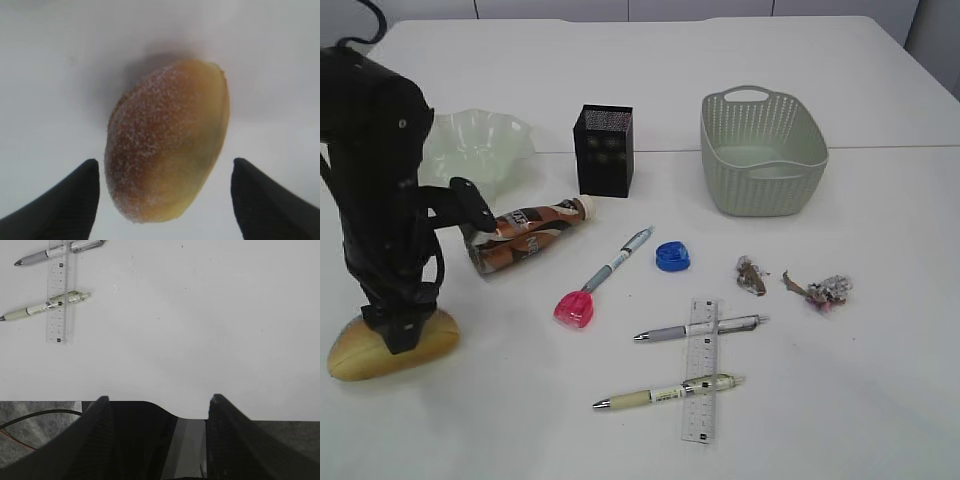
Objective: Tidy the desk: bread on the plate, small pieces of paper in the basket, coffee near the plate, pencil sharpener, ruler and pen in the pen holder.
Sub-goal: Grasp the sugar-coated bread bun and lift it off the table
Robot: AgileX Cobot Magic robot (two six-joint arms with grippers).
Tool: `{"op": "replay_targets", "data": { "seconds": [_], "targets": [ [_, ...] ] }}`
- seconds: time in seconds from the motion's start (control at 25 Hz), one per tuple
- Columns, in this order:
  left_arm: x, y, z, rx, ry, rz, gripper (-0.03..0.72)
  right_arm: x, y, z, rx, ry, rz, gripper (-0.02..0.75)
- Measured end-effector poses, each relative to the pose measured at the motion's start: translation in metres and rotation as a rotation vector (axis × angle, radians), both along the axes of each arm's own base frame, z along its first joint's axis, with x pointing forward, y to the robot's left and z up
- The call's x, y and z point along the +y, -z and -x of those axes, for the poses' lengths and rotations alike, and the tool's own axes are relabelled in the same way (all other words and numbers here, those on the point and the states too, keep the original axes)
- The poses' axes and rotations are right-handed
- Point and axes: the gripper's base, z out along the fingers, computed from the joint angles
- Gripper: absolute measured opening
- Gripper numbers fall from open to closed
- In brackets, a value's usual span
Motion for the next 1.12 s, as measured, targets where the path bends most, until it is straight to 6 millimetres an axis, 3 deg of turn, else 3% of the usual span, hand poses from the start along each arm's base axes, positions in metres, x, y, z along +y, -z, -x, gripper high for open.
{"op": "replay_targets", "data": {
  "seconds": [0.44, 0.76, 1.12],
  "targets": [
    [0.0, 0.046, -0.005, 0.089, 0.022, -0.056, 0.582, 0.0, 0.0, 0.0, 0.0, -0.001, 0.002, 0.443],
    [0.0, 0.046, -0.005, 0.086, -0.021, -0.062, 0.339, 0.0, 0.0, 0.0, 0.0, -0.001, 0.002, 0.443],
    [-0.002, 0.037, -0.008, 0.104, -0.329, 0.025, 0.309, 0.0, 0.0, 0.0, -0.002, -0.012, 0.005, 0.443]
  ]
}}
